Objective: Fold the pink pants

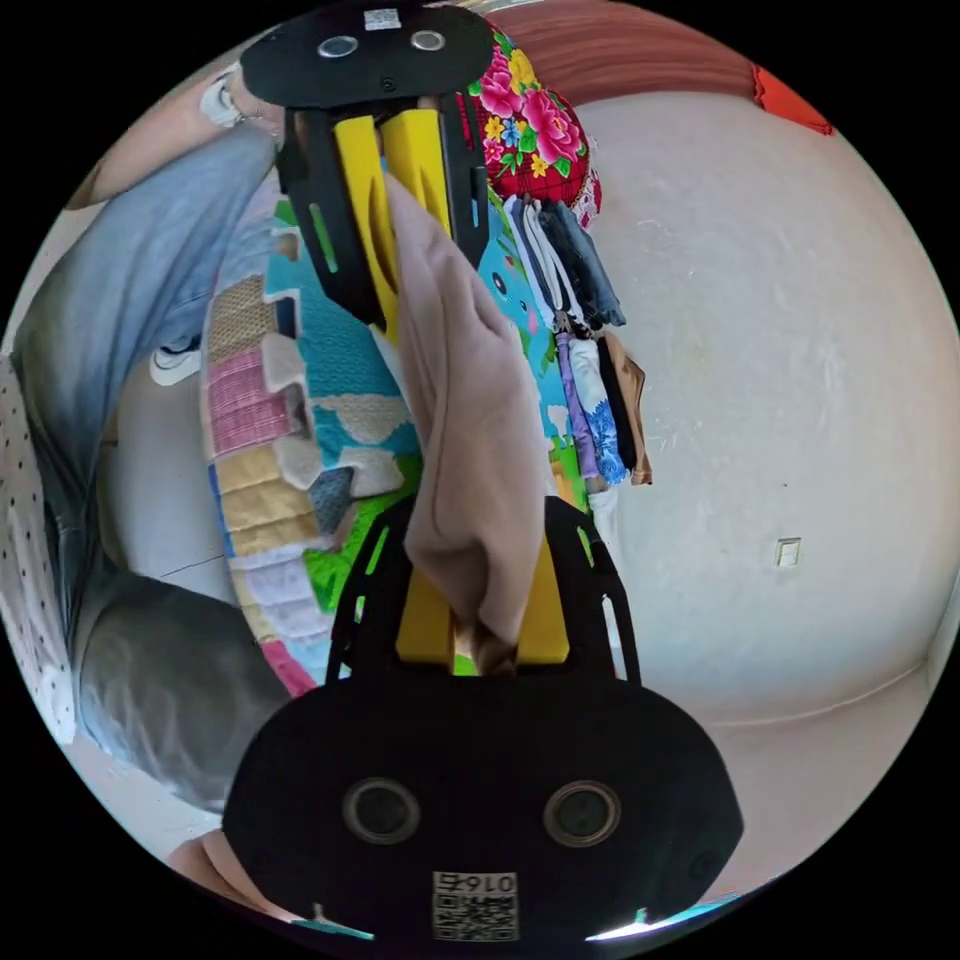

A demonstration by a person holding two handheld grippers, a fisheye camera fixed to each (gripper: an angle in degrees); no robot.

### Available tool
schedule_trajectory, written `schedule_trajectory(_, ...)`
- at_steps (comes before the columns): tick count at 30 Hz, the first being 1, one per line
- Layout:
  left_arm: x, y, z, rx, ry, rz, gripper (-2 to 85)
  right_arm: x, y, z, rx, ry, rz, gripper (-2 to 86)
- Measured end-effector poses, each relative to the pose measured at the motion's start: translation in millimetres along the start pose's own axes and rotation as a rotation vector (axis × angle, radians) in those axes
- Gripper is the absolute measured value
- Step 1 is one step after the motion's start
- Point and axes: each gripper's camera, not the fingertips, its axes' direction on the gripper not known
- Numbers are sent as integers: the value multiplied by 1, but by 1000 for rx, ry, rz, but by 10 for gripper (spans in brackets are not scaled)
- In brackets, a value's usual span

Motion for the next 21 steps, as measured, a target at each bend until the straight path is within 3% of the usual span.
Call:
schedule_trajectory(4,1,-45,-17,27,17,142,42,10,30,-24,-4,-59,-74,80)
schedule_trajectory(10,-69,-124,-31,59,211,209,41,64,64,-35,-4,-167,-91,76)
schedule_trajectory(15,-180,-215,-17,7,198,244,39,145,79,-19,-35,-172,-92,70)
schedule_trajectory(21,-331,-330,62,-76,112,124,35,272,94,86,-195,-91,-108,60)
